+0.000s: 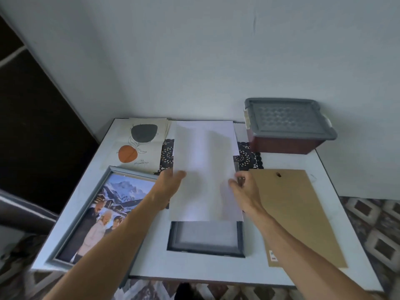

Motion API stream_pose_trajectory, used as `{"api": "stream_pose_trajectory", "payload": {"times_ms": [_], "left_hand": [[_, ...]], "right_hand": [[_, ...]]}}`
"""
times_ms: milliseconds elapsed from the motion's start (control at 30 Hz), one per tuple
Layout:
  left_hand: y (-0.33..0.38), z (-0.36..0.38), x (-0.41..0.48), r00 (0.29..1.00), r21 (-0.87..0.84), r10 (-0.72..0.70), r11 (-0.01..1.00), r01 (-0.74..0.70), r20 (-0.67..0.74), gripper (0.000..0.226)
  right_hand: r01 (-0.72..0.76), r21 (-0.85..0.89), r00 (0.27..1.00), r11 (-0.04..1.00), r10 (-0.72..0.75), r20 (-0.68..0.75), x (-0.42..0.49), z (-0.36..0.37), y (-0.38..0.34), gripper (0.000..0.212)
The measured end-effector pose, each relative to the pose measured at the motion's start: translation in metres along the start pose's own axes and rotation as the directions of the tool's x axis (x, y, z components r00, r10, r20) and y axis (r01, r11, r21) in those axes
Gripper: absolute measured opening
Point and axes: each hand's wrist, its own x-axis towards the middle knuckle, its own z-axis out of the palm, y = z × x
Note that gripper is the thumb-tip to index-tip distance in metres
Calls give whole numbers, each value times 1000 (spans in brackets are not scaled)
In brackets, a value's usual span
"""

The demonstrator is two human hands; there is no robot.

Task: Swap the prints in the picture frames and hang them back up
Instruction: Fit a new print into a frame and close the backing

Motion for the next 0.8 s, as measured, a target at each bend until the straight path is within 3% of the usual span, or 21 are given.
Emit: {"api": "stream_pose_trajectory", "payload": {"times_ms": [100,300,500,667,800], "left_hand": [[-31,4,0,997,314,74,947,-64,-20,16],[-64,12,-3,992,616,123,782,-98,1,51],[-83,16,5,962,779,268,593,-203,46,71],[-96,13,10,912,863,384,402,-307,146,53],[-104,15,12,863,895,440,238,-378,247,54]], "right_hand": [[-26,-156,999,987,30,21,-8,-2,24,23],[43,-423,998,905,-21,56,-29,3,41,34],[99,-607,993,789,-118,9,-39,5,45,36],[80,-658,992,748,-123,-18,-41,5,48,30],[64,-663,993,746,-116,-35,-39,3,49,29]]}}
